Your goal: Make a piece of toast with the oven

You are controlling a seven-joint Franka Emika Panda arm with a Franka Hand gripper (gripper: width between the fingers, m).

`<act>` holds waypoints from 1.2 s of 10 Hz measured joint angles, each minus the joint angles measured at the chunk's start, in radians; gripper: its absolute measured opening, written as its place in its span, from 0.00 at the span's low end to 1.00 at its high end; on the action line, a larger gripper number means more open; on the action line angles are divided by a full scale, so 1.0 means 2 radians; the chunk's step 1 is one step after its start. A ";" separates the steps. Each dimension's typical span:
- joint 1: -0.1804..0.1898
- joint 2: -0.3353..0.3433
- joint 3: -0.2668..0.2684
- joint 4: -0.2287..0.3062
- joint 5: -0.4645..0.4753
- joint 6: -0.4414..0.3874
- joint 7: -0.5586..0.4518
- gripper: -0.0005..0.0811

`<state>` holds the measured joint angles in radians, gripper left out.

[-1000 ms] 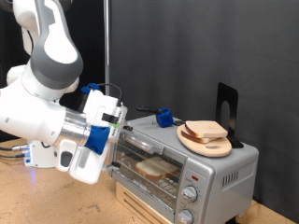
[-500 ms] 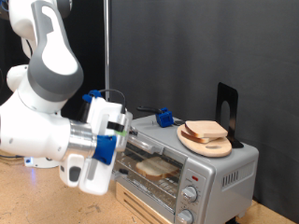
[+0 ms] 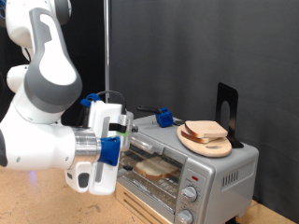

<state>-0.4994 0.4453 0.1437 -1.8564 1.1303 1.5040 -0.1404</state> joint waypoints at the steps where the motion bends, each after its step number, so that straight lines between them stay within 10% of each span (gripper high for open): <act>1: 0.001 0.019 0.002 0.019 0.000 -0.006 0.000 1.00; 4: 0.011 0.086 0.008 0.087 0.003 0.002 0.016 1.00; 6: 0.025 0.107 0.008 0.108 0.019 0.061 0.019 1.00; 12: 0.031 0.162 0.012 0.151 0.046 0.065 0.035 1.00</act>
<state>-0.4367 0.7689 0.1685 -1.5550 1.2219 1.6343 -0.0702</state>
